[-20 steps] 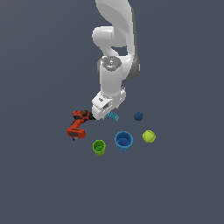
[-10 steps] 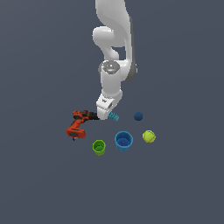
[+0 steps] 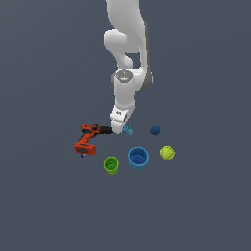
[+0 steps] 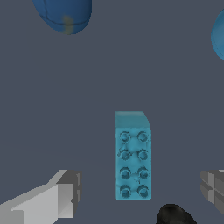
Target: Pick up a designated object from a clutter of objects.
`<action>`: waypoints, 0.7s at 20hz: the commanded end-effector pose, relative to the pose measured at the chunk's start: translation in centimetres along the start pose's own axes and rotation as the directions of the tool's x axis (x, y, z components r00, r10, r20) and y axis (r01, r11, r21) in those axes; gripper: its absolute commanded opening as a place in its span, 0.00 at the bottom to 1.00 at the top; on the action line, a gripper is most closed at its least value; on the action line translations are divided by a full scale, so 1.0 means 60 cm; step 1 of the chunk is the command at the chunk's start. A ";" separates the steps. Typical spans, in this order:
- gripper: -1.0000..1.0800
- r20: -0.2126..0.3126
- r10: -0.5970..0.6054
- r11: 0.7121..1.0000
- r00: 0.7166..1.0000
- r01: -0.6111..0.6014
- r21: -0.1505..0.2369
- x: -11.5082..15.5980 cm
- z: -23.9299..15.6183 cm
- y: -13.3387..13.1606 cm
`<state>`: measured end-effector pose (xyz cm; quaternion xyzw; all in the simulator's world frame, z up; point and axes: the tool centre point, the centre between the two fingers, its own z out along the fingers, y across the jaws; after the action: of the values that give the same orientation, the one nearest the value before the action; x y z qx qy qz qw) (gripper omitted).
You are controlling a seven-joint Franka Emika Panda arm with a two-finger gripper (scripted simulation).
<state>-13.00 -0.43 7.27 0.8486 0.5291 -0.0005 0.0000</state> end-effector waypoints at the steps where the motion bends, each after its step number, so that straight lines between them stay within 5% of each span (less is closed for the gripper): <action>1: 0.96 0.000 0.000 1.000 1.000 0.000 0.000 0.000 0.000 0.000; 14: 0.96 -0.001 -0.004 1.000 1.000 0.004 0.000 -0.001 0.057 -0.002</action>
<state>-13.10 -0.41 4.50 0.8477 0.5304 -0.0003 -0.0003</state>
